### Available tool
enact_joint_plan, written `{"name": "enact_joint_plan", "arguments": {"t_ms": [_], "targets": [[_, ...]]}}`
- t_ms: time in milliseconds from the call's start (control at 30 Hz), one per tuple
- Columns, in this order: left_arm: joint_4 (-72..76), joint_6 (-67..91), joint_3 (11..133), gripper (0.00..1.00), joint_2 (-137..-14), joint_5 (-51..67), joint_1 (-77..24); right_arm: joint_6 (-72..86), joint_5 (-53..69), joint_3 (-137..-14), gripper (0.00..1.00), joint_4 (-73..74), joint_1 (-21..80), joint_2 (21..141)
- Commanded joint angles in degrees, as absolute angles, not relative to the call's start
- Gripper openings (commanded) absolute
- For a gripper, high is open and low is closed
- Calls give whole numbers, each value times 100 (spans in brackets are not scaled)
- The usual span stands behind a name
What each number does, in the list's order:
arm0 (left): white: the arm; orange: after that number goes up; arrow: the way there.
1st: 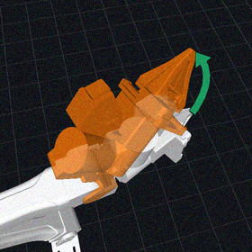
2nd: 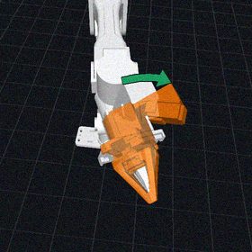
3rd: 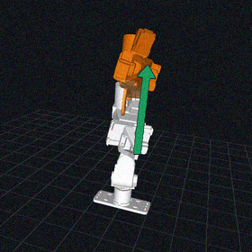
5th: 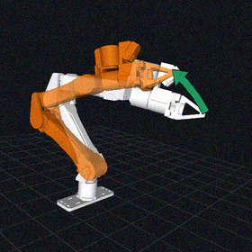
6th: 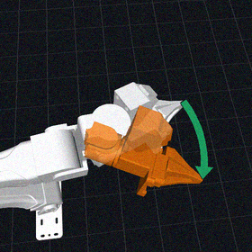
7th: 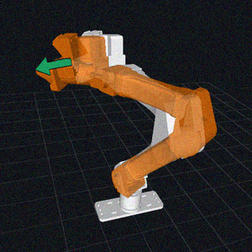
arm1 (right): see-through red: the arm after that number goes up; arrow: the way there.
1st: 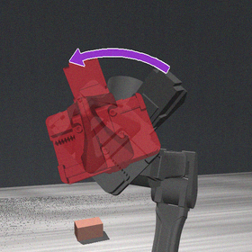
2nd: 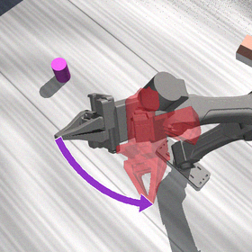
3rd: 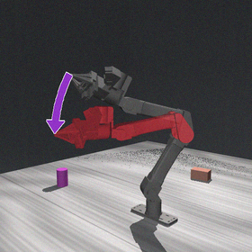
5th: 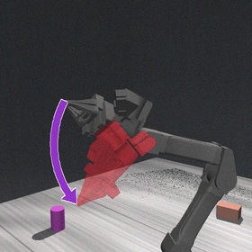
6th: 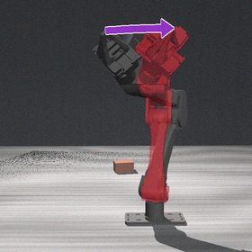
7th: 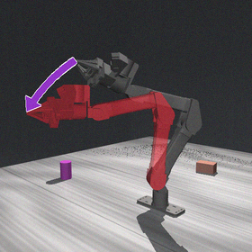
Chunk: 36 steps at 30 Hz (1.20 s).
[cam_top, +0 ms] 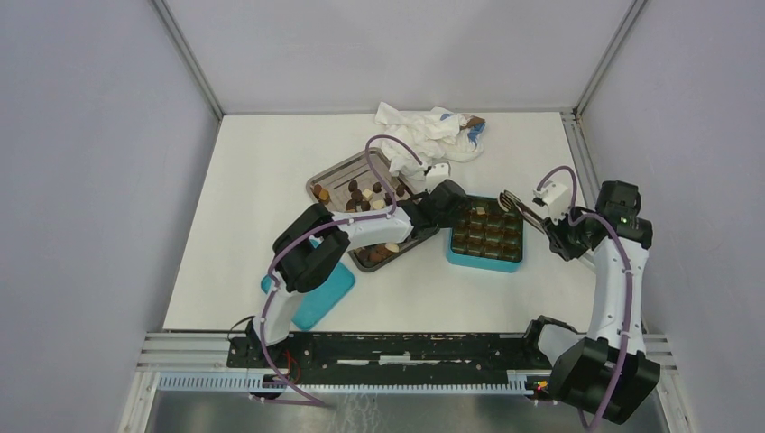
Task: Pack the chocolate
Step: Adjust the packing box at the center of the board, then place the fake chocolate in the packing box.
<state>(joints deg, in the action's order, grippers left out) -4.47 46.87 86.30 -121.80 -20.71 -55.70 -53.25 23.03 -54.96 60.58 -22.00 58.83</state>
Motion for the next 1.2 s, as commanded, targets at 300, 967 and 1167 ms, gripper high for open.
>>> {"name": "enact_joint_plan", "arguments": {"t_ms": [300, 967, 1167], "targets": [[320, 3953, 7585, 61, -10575, -1869, -5618, -5285, 1888, -5116, 5, 5316, -2320, 6104], [-812, 3102, 5424, 80, -6975, -1756, -5569, -5199, 1755, -5057, 34, 4880, -2320, 6461], [-1470, 3121, 5090, 84, -6086, -2093, -5565, -5203, 1842, -5180, 40, 4968, -2320, 6426]]}}
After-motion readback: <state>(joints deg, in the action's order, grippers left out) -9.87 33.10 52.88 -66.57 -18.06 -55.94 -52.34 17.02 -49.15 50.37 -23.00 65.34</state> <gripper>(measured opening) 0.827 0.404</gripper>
